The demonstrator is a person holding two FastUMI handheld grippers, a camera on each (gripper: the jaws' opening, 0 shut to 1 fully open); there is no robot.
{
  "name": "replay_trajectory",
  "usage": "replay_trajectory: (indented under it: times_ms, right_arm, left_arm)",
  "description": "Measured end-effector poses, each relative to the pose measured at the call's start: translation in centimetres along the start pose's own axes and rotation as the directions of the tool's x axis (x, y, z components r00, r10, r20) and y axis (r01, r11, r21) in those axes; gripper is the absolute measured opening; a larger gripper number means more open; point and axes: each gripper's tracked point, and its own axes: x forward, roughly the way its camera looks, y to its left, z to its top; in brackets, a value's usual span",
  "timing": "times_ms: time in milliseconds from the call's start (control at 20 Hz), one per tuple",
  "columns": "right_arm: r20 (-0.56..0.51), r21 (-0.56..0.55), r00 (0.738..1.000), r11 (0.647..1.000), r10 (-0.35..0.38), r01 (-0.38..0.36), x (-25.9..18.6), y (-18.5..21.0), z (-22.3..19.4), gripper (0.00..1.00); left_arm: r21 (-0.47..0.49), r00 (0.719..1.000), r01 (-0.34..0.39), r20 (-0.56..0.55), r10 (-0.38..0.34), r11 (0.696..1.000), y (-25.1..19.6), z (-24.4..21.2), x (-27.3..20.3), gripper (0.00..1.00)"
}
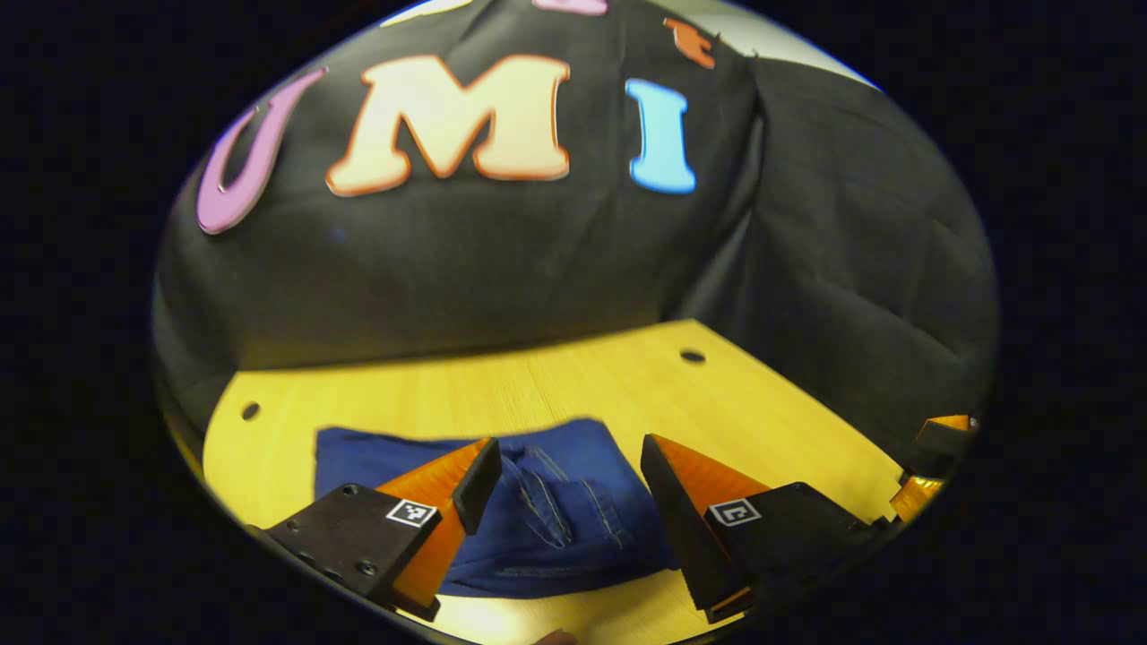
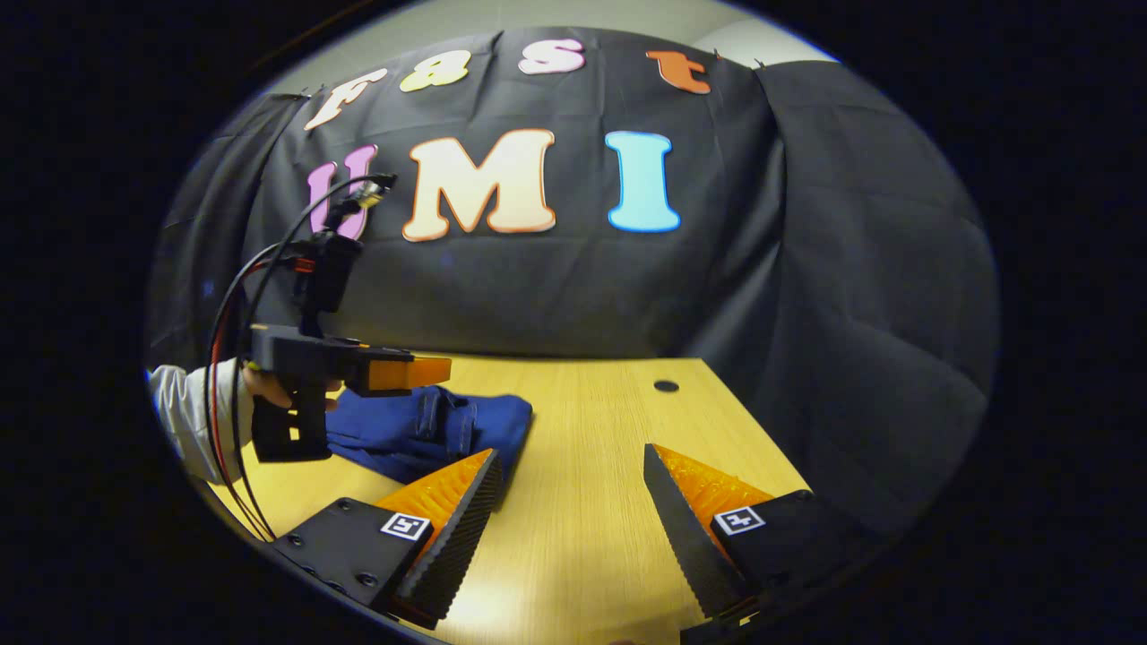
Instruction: Grasp the waist and the cuffs of the jeans and fold them to make the two legs overlap; first hold the waist and fold one-third of the jeans toward the cuffs, then hold the cuffs and fold the remaining one-third in the same direction to finish folding.
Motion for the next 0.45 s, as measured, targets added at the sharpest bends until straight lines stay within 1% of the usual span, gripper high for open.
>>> replay_trajectory:
  times_ms: [100, 200, 350, 400, 450]
  right_arm:
    - [0.066, 0.015, 0.998, 1.0, 0.013, -0.014, -0.3, 1.5, 2.4, 0.99]
    - [0.122, 0.076, 0.992, 0.996, 0.035, -0.045, -0.8, 3.7, 4.9, 0.99]
    - [0.186, 0.152, 0.981, 0.985, 0.056, -0.085, -2.4, 7.4, 8.4, 0.99]
    - [0.203, 0.159, 0.978, 0.984, 0.048, -0.081, -3.1, 8.1, 9.6, 0.99]
    - [0.217, 0.163, 0.975, 0.983, 0.049, -0.086, -4.1, 9.0, 10.5, 0.98]
  left_arm:
    - [0.021, 0.988, -0.068, 0.138, 0.065, 0.997, 1.0, 3.8, -4.1, 0.95]
    - [0.026, 0.97, -0.134, 0.208, 0.126, 0.991, 2.4, 6.0, -8.8, 0.95]
    - [-0.014, 0.943, -0.171, 0.286, 0.167, 0.985, 3.3, 7.7, -16.2, 0.95]
    - [-0.014, 0.935, -0.192, 0.301, 0.187, 0.981, 4.3, 8.2, -18.3, 0.94]
    - [-0.008, 0.923, -0.233, 0.313, 0.224, 0.972, 5.7, 8.3, -20.6, 0.95]
